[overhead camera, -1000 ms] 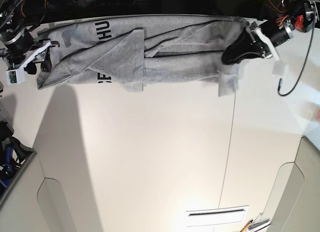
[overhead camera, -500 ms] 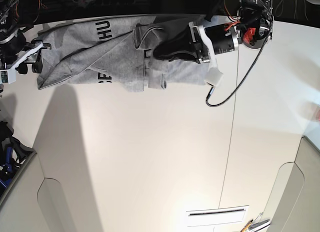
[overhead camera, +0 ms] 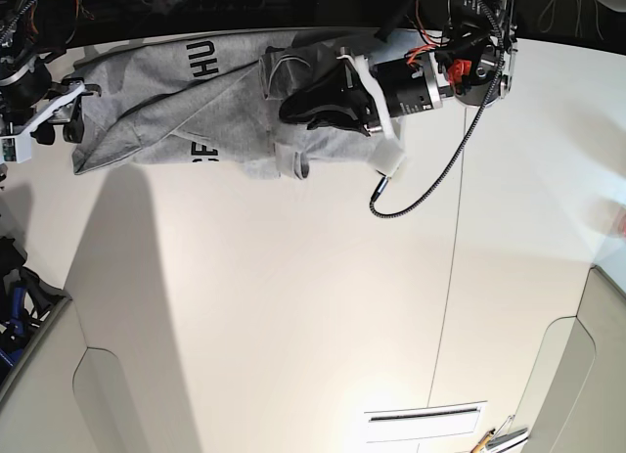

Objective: Fold the T-shirt properly
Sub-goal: 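Grasp the strip end with the left gripper and fold it toward the right gripper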

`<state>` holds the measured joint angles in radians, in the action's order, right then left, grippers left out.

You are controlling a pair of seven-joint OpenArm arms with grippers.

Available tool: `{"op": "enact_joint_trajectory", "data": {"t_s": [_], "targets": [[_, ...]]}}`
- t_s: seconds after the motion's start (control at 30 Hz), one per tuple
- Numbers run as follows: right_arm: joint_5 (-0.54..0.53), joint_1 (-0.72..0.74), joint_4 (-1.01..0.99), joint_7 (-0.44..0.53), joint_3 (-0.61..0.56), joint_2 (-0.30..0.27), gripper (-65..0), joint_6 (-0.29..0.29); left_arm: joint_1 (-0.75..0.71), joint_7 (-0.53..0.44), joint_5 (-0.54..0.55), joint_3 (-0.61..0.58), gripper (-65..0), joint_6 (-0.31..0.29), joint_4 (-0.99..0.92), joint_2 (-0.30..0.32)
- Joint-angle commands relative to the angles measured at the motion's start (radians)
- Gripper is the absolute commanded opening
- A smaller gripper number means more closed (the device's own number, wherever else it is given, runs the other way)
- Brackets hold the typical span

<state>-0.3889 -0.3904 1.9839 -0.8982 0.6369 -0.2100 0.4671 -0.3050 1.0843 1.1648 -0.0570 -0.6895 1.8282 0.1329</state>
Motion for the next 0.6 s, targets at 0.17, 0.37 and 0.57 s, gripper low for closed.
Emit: {"op": "enact_joint_trajectory", "data": {"t_s": [0.17, 0.37, 0.57], "targets": [[-0.015, 0.002, 0.015, 0.023, 0.007, -0.011, -37.6, 0.0, 0.003, -0.011, 0.072, -0.021, -39.5, -0.009, 0.018, 0.0], [0.002, 0.002, 0.015, 0.032, 0.007, -0.012, -37.6, 0.0, 0.009, -0.011, 0.095, -0.036, -39.5, -0.009, 0.018, 0.0], [0.097, 0.002, 0.012, 0.064, 0.007, -0.064, -32.7, 0.0, 0.02, -0.011, 0.059, -0.033, -39.5, -0.009, 0.018, 0.001]]}}
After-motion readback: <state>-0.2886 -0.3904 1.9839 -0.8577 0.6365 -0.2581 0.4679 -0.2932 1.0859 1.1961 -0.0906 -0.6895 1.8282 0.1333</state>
